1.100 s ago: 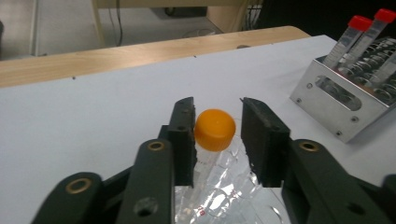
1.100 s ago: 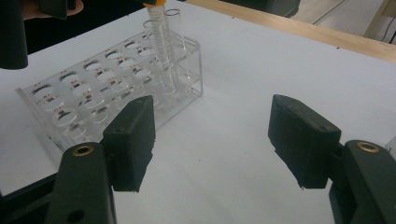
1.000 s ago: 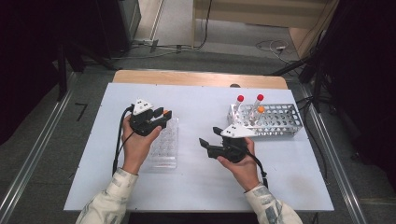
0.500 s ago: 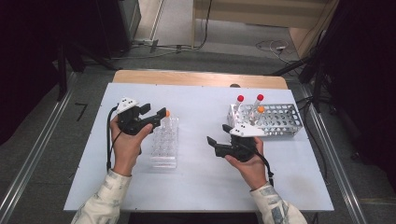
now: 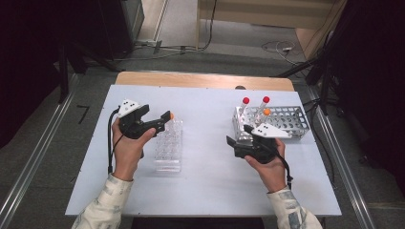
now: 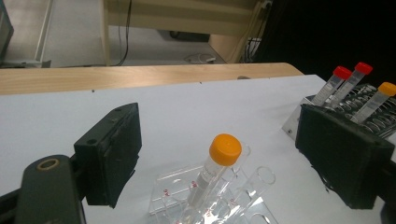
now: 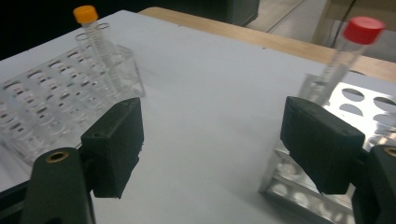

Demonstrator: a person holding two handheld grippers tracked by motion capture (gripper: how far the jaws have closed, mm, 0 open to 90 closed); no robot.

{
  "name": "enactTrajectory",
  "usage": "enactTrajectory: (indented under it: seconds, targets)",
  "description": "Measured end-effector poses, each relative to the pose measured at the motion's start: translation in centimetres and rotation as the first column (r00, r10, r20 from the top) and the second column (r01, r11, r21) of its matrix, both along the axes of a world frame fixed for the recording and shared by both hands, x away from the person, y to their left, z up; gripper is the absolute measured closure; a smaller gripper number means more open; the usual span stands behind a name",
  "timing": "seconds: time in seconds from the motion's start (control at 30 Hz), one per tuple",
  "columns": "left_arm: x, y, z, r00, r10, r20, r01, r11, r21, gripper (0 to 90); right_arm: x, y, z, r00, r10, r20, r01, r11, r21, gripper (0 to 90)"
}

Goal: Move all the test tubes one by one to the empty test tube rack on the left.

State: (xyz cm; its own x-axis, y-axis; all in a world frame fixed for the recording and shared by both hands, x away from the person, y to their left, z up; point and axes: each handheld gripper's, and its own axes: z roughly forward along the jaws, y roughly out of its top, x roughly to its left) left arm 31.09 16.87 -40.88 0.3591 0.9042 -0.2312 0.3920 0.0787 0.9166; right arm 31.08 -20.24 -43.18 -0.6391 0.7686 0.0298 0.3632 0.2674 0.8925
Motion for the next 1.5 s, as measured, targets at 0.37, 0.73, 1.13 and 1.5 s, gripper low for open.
enactTrajectory:
  seconds: [0.37,0.73,1.13,1.5]
  targets:
    - [0.1,0.1,-0.2,0.9999,0.002,-0.017,-0.002,0.9997,0.023,13.3,0.3,-3.3,0.5,0.9959,-0.089,0.019,0.089,0.996,0.002,20.6]
    - [0.0,0.5,-0.1,0.9998,0.015,-0.013,-0.014,0.9998,0.013,13.7,1.4,-6.2,0.6,0.9779,-0.208,0.025,0.207,0.978,0.011,21.9]
    - [0.0,0.3,-0.1,0.9999,0.011,-0.011,-0.01,0.9998,0.018,14.2,3.8,-6.8,-0.8,0.9582,-0.286,0.012,0.286,0.958,-0.015,28.0]
    - [-0.1,0.1,-0.1,0.9999,0.006,-0.01,-0.006,0.9997,0.024,14.7,5.9,-7.0,-1.9,0.9443,-0.327,0.039,0.328,0.944,-0.043,60.0]
